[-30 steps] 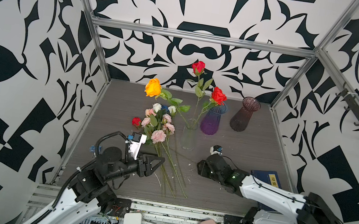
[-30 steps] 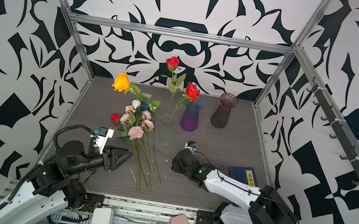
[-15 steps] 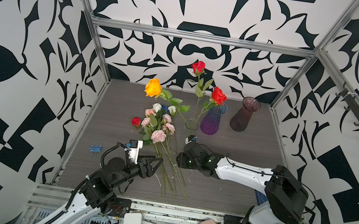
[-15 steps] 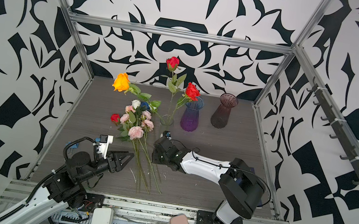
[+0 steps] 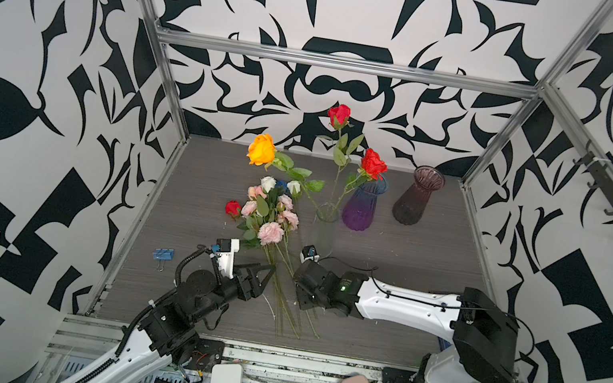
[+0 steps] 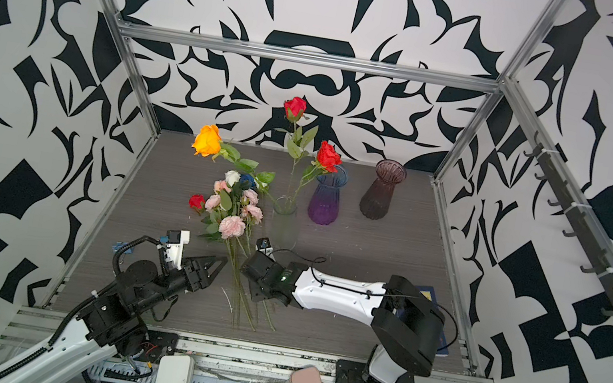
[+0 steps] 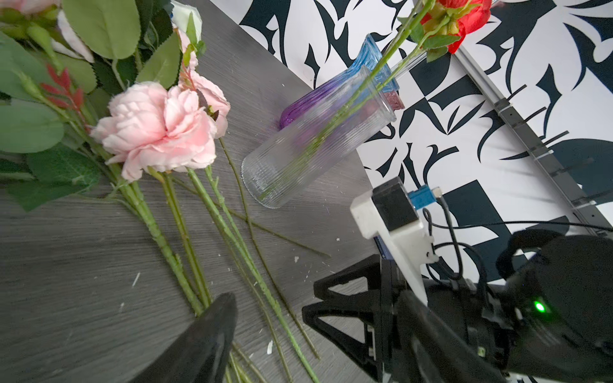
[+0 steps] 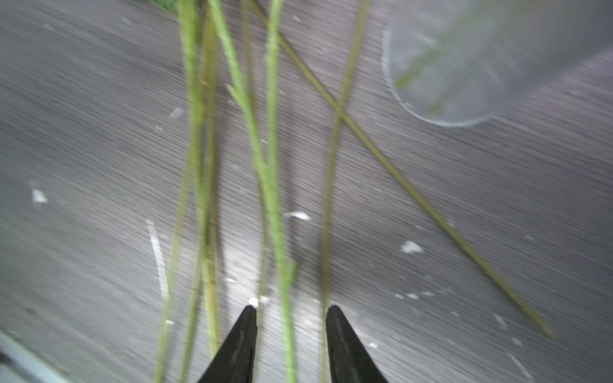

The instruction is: Arrange the flowers into the vase

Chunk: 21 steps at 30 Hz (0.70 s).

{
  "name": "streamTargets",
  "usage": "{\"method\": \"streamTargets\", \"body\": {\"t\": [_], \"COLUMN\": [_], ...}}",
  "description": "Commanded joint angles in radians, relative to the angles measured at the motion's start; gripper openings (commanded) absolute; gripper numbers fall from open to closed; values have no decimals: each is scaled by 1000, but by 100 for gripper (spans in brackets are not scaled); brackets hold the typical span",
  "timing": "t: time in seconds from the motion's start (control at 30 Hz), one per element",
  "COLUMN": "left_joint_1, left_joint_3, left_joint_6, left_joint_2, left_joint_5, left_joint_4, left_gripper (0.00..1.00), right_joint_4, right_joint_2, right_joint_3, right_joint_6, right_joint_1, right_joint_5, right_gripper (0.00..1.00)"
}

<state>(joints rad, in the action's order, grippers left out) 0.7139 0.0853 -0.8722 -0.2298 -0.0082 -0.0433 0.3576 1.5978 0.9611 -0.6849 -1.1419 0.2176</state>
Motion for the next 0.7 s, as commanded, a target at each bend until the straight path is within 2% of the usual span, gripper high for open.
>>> {"method": "streamTargets", "body": {"t": [0.0, 0.13, 0.37, 0.67], "left_joint_1": [-1, -1, -1, -1], "left_joint_3": [-7, -15, -12, -9], "left_joint_6": [-18, -25, -21, -17], "left_joint_2": [18, 43, 57, 54], "left_joint_5": [-33, -45, -58, -58], "left_joint_4": [10, 33, 49, 54], "left_gripper": [80, 80, 80, 80], "right_joint_4": [-23, -76, -108, -65], "right_joint_2": [-46, -36, 33, 132], "right_joint_3": [-12, -22, -15, 53], "right_joint_6": [41, 61, 45, 60], "right_joint_1": [1, 19, 108, 114], "right_joint_5": [-9, -92, -222, -257], "right_gripper": [38, 37, 28, 28]}}
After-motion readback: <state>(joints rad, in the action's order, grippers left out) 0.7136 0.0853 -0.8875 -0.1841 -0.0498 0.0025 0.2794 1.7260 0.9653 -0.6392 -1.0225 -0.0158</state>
